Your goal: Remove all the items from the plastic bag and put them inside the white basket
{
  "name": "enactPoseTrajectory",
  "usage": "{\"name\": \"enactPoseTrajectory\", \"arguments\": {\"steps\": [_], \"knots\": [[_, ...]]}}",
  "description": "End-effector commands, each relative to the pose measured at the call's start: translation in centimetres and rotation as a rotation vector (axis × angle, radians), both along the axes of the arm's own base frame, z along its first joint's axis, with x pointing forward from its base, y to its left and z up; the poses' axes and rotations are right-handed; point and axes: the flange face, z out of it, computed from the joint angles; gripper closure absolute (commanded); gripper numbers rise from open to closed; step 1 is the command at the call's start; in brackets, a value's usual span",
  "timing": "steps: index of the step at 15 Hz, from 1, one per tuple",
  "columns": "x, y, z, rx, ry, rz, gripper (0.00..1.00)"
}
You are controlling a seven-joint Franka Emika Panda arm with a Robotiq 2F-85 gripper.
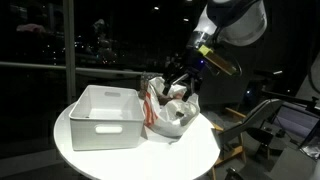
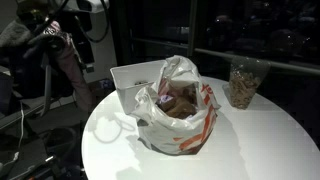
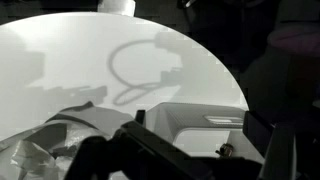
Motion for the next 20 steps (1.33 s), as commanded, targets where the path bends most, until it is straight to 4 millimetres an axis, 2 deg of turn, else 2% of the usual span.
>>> {"name": "enactPoseTrajectory", "arguments": {"steps": [1,5,8,11,15,17,20], "knots": [[0.0,0.0,0.1,0.0,-0.001,0.0,0.0],[0.1,0.0,0.3,0.001,-0.004,0.0,0.0],[3.4,-0.2,-1.5,0.028,0.065,-0.082,0.0],[6.3,-1.7,-1.6,0.024,0.06,-0.241,0.0],[11.2,-5.0,0.0,0.012,-0.008,-0.456,0.0],[13.7,-6.9,-0.5,-0.03,-0.039,-0.553,0.0],[17.0,-9.8,-2.7,-0.113,-0.076,-0.682,0.0]]}}
